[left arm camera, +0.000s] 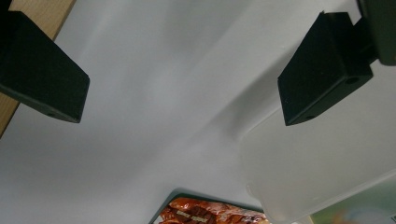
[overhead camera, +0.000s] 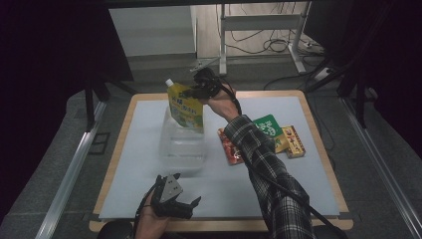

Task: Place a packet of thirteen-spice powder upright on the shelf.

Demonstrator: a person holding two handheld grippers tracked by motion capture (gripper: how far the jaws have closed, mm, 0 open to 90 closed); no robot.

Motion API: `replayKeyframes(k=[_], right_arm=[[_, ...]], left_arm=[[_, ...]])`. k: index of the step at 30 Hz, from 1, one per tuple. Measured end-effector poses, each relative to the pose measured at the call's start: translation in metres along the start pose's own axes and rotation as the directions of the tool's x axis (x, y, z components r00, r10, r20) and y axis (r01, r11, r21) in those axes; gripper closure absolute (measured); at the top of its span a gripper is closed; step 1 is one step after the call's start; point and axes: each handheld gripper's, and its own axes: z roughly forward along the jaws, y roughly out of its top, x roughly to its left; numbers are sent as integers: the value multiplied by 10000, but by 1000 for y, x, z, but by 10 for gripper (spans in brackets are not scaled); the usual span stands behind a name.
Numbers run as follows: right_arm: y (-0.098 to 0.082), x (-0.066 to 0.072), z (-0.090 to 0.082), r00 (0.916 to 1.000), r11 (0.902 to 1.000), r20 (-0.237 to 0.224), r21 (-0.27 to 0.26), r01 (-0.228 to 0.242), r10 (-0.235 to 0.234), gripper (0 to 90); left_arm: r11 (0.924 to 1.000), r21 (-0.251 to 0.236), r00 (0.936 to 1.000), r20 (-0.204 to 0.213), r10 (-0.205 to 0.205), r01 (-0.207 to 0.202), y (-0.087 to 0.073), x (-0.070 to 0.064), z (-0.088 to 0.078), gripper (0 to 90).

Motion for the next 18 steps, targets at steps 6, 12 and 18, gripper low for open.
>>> replayKeyframes(k=[6,12,18], right_arm=[[-4,0,-7,9996,10000,273,-63,51,-49,546],[-13,-1,-10,9990,9998,444,165,67,-74,424],[-20,-1,-16,9972,9991,665,283,326,-344,330]], left_arm=[[10000,16,10000,2,26,-26,0,-1,1,21],[9999,53,10000,27,89,-89,0,-2,1,21],[10000,32,10000,10,81,-81,0,-2,1,21]])
